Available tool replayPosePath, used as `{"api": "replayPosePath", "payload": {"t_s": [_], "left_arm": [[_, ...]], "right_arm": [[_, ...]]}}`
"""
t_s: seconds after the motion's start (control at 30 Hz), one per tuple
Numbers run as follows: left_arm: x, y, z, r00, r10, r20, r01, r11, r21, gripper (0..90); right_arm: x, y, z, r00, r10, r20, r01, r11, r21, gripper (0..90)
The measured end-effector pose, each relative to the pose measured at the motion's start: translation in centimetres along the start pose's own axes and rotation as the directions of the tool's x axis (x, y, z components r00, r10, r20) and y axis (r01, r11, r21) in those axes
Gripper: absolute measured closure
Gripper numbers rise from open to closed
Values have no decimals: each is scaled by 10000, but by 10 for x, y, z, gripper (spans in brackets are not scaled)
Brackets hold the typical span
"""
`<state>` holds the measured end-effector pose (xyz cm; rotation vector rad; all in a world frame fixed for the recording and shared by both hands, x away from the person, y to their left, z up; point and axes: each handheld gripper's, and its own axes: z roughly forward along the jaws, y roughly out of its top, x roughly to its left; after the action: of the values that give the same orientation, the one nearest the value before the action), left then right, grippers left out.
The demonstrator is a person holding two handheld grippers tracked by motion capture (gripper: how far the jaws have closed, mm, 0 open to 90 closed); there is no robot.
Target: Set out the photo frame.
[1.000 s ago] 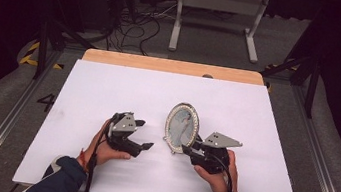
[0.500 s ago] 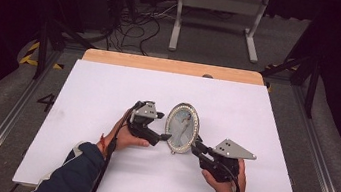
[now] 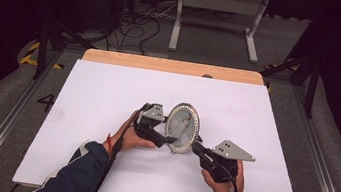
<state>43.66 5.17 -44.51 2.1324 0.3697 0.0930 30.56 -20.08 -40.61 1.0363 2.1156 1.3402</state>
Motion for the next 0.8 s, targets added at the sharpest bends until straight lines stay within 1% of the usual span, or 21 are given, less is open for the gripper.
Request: {"api": "replayPosePath", "payload": {"t_s": [0.1, 0.27, 0.3, 0.37, 0.5, 0.53, 0.57, 0.63, 0.67, 0.7, 0.73, 0.77, 0.8], "left_arm": [[1, -1, -2, 10000, -27, 61, 27, 10000, 29, 287], [2, -2, -5, 10000, -66, 69, 66, 10000, 72, 310], [3, -3, -6, 10000, -20, 96, 19, 10000, 77, 319], [4, -5, -9, 9998, -149, 145, 149, 9999, 30, 341], [2, -8, -15, 9998, -204, 45, 203, 9998, 87, 369], [1, -9, -17, 9999, -152, 25, 152, 9998, 88, 373], [0, -10, -18, 9999, -159, -7, 159, 9998, 104, 378], [-3, -12, -22, 9998, -65, -197, 67, 9999, 105, 390], [-5, -12, -23, 9996, -27, -293, 30, 10000, 94, 407], [-6, -14, -24, 9988, 13, -487, -8, 9999, 114, 407], [-8, -14, -25, 9980, 61, -625, -52, 9999, 150, 423], [-8, -15, -26, 9972, 60, -743, -53, 9999, 105, 466], [-9, -16, -27, 9968, 59, -802, -53, 10000, 75, 466]], "right_arm": [[0, 0, 0, 10000, 8, 24, -8, 10000, 14, 863], [-3, 0, 1, 10000, 93, 14, -93, 10000, 0, 858], [-3, 0, 2, 9999, 123, 31, -123, 9999, 16, 856], [-5, 0, 3, 9999, 158, 56, -158, 9999, 48, 853], [-8, 1, 6, 9996, 279, 94, -279, 9996, 73, 849], [-9, 1, 7, 9996, 251, 130, -252, 9996, 83, 848], [-11, 1, 8, 9994, 329, 123, -330, 9994, 85, 848], [-13, 1, 9, 9992, 356, 173, -358, 9993, 93, 845], [-15, 1, 11, 9989, 455, 118, -455, 9989, 73, 846], [-15, 1, 11, 9989, 455, 118, -455, 9989, 73, 846], [-15, 1, 12, 9988, 478, 91, -479, 9988, 60, 845], [-15, 2, 14, 9991, 400, 135, -401, 9992, 46, 840], [-15, 2, 14, 9991, 400, 135, -401, 9992, 46, 840]]}}
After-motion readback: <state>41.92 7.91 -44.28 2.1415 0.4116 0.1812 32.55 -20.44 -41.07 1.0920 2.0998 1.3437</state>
